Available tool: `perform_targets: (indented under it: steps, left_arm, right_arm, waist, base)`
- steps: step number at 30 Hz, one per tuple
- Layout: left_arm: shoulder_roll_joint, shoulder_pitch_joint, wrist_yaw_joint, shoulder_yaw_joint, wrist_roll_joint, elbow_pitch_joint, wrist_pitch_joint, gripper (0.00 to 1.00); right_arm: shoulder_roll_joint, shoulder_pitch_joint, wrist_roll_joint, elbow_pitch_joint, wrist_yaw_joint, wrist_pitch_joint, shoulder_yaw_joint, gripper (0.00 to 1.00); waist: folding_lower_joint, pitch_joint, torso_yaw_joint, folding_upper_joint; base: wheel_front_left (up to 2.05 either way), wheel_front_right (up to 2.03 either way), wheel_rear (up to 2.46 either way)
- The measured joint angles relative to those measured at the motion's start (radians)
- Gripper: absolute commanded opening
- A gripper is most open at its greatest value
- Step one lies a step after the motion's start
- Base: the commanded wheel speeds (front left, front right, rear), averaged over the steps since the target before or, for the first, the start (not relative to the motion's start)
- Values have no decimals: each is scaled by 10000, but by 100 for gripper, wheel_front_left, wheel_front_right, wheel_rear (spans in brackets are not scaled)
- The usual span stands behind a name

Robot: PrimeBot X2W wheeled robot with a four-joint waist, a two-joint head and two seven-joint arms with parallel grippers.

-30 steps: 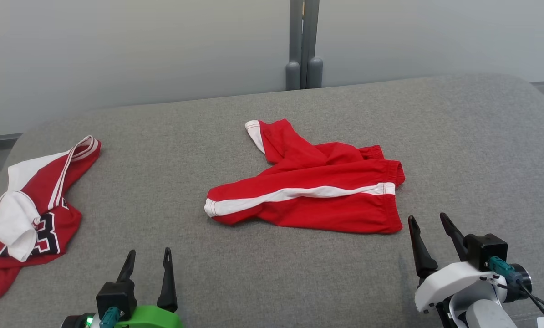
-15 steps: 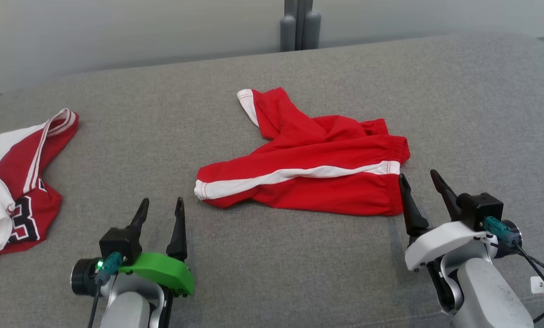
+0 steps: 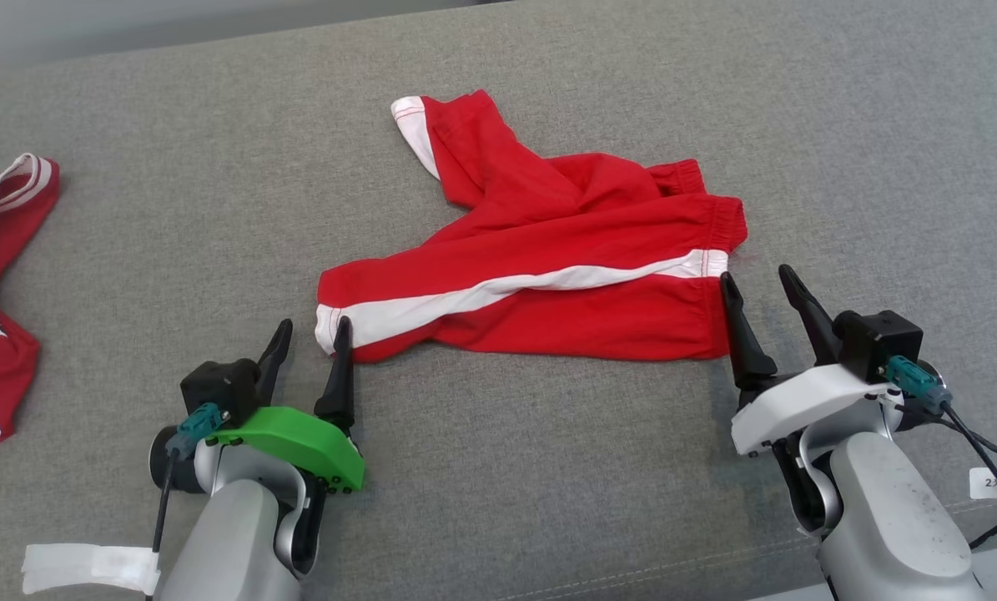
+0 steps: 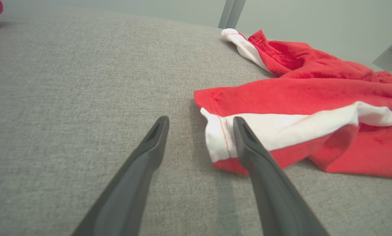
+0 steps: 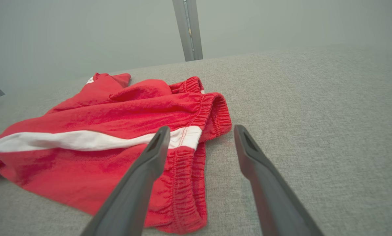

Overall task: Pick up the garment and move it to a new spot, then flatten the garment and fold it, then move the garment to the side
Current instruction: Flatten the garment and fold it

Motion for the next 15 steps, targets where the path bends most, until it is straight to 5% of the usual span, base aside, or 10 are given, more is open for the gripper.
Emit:
perform_targets:
  steps: [7, 8, 9, 10, 15]
  left_arm:
    - [-2, -128, -44, -466, -407, 29, 0, 96]
    - [0, -136, -50, -520, -428, 17, 0, 73]
    - [-2, -136, -50, -558, -430, 10, 0, 30]
    - [0, -136, -50, -593, -431, 6, 0, 0]
    - [0, -136, -50, -673, -428, -105, 0, 0]
  right_arm:
    - [-10, -105, 81, 6, 0, 0, 58, 100]
    - [-23, -123, 92, 15, 2, 0, 67, 100]
    - [-31, -143, 111, 19, 0, 0, 71, 100]
    - [-31, -165, 127, 25, 0, 0, 73, 100]
    - [-29, -332, 380, 305, 0, 0, 314, 100]
  waist:
    - [0, 200, -120, 0]
    - [0, 201, -117, 0]
    - [0, 200, -113, 0]
    - [0, 199, -108, 0]
    - [0, 222, -60, 0]
  base:
    - [0, 0, 0]
    - [0, 0, 0]
    - [0, 0, 0]
    - [0, 0, 0]
    - [0, 0, 0]
